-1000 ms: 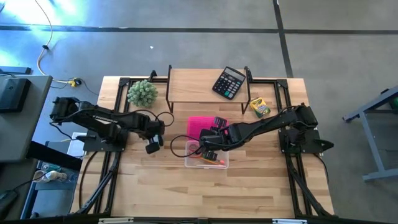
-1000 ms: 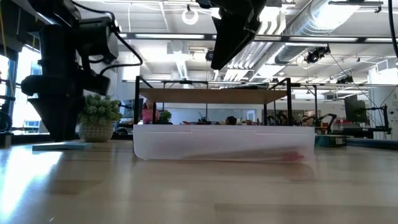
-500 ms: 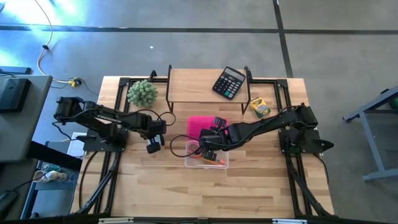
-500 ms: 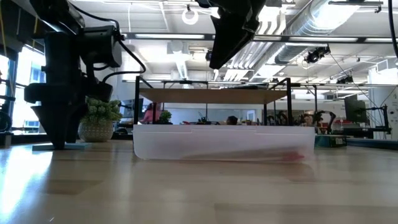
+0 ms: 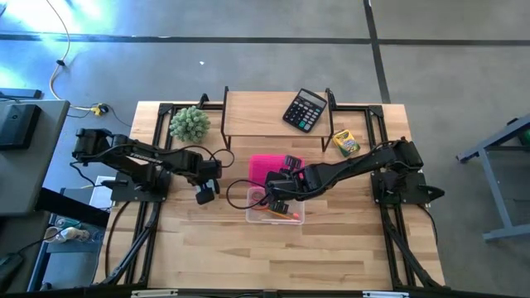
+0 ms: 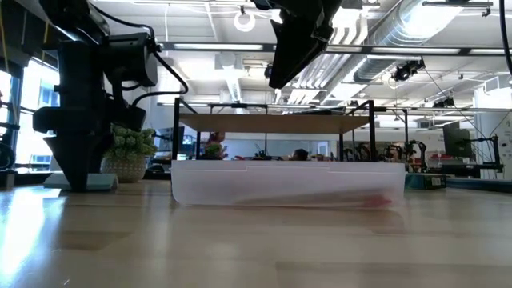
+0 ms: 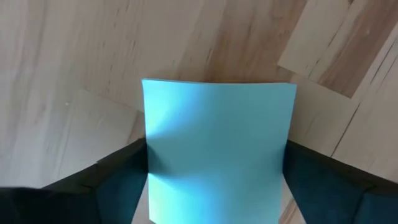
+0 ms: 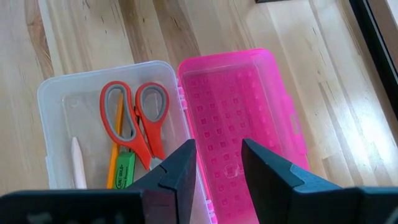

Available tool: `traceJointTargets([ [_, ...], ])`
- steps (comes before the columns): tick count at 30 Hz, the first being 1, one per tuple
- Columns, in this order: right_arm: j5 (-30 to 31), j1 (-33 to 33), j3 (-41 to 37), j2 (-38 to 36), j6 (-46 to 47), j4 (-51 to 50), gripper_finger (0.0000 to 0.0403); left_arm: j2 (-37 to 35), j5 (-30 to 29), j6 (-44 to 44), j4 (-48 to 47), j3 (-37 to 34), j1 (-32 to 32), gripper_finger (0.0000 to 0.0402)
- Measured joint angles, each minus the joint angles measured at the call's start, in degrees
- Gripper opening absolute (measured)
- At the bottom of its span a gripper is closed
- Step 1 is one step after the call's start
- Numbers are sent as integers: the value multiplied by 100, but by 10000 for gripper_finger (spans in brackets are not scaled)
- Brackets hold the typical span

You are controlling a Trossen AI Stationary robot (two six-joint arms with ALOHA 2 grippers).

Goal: Pack school essentials
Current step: Put the blue sticky note into the transparent bin

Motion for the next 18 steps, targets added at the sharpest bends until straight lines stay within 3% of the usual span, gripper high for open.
traceJointTargets([
  [18, 0, 0, 0, 0, 0, 1, 122, -278, -149, -172, 273, -31, -422, 314],
])
